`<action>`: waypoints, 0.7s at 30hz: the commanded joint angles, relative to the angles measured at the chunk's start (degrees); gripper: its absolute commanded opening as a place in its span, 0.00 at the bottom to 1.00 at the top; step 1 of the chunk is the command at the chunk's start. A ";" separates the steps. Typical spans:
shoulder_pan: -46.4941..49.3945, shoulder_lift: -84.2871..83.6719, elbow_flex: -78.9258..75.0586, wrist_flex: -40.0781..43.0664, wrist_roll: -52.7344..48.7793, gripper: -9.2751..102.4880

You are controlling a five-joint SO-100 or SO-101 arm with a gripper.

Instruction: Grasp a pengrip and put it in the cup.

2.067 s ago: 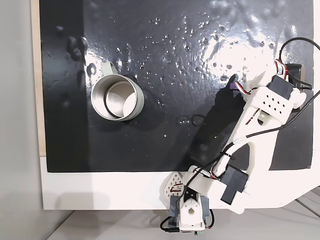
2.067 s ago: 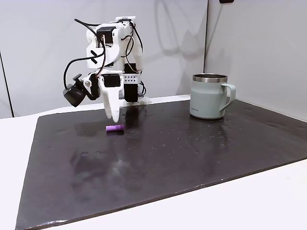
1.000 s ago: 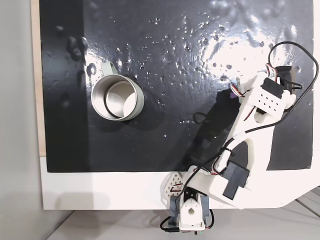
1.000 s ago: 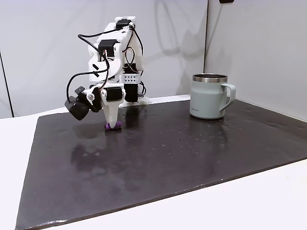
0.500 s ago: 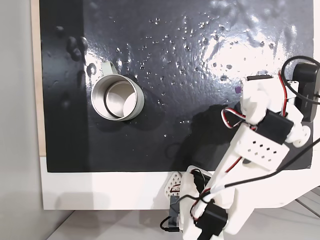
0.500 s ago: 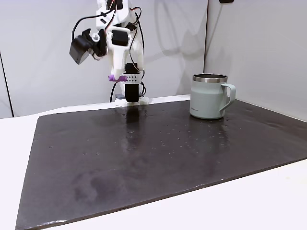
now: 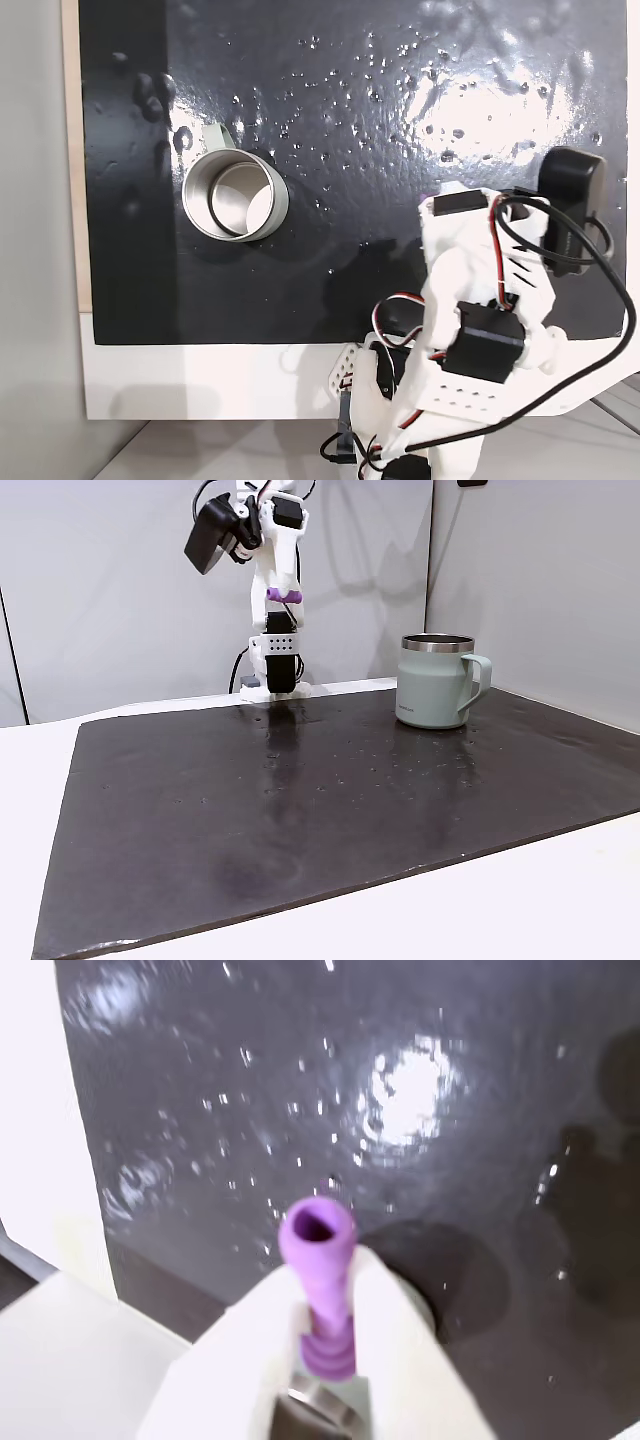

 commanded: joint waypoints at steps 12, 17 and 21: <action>-29.71 -14.94 -16.88 5.98 22.41 0.08; -35.24 -21.88 -21.80 4.92 25.31 0.08; -40.61 -26.63 -25.84 4.48 27.77 0.08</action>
